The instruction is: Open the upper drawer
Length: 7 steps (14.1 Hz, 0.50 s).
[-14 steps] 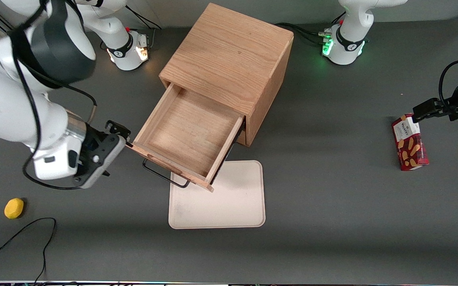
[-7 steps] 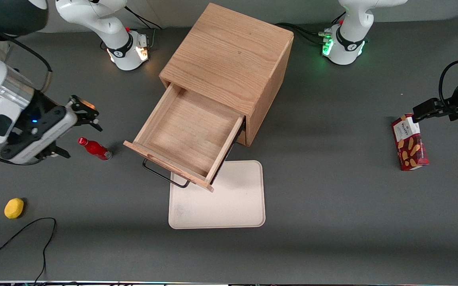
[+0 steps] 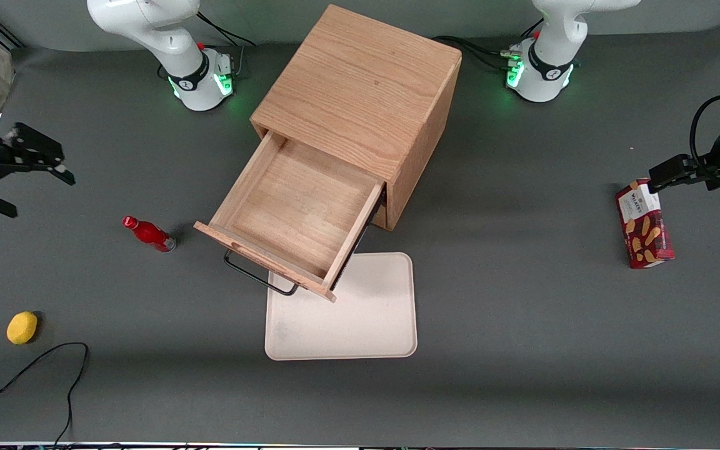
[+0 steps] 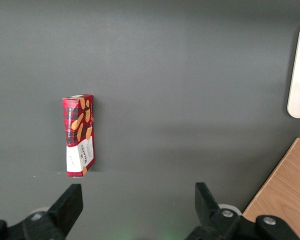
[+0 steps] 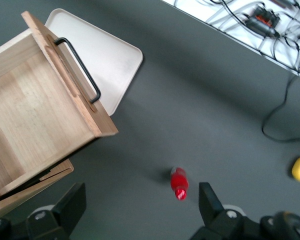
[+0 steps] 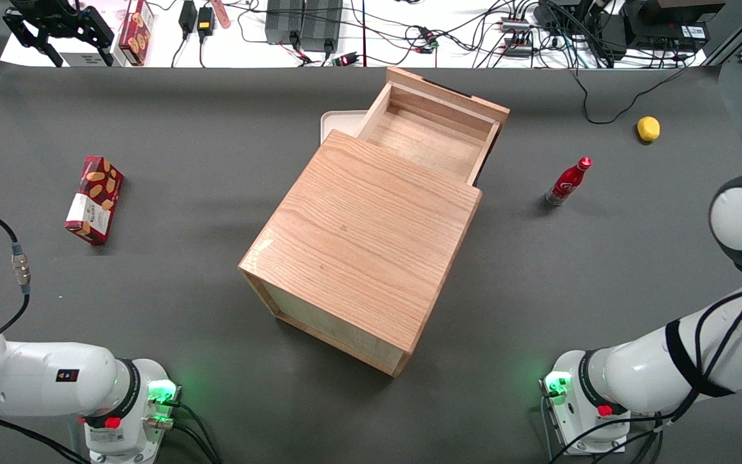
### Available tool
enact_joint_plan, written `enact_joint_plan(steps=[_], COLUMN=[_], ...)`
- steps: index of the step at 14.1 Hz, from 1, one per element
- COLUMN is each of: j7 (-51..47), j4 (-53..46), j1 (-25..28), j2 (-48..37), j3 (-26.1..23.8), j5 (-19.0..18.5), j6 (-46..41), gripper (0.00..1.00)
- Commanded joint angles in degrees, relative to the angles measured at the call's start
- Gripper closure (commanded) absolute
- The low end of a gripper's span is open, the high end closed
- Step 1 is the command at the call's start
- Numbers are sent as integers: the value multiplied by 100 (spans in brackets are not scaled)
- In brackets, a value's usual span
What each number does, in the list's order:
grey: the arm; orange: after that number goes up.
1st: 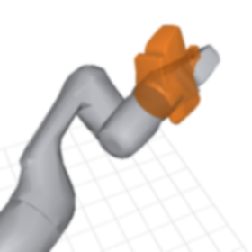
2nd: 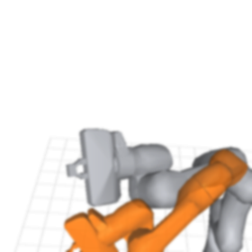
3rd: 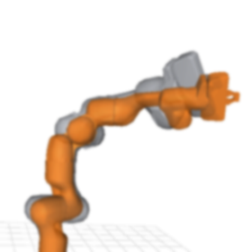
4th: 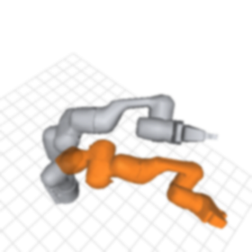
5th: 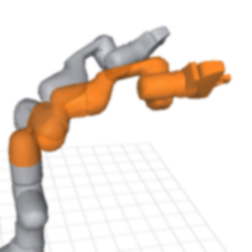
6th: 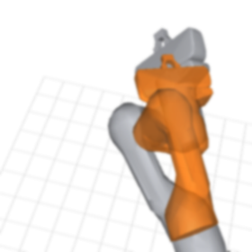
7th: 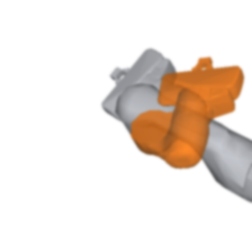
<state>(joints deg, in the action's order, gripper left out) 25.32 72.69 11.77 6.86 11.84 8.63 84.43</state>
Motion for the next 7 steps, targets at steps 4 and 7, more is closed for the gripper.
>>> enact_joint_plan(steps=[4, 7], j7=[-221, -1050], j4=[1175, 1466], j1=[-805, -913], j2=[-896, -1038], j3=[-523, -613], j5=[-825, -871], j6=[152, 416], gripper=[0, 0])
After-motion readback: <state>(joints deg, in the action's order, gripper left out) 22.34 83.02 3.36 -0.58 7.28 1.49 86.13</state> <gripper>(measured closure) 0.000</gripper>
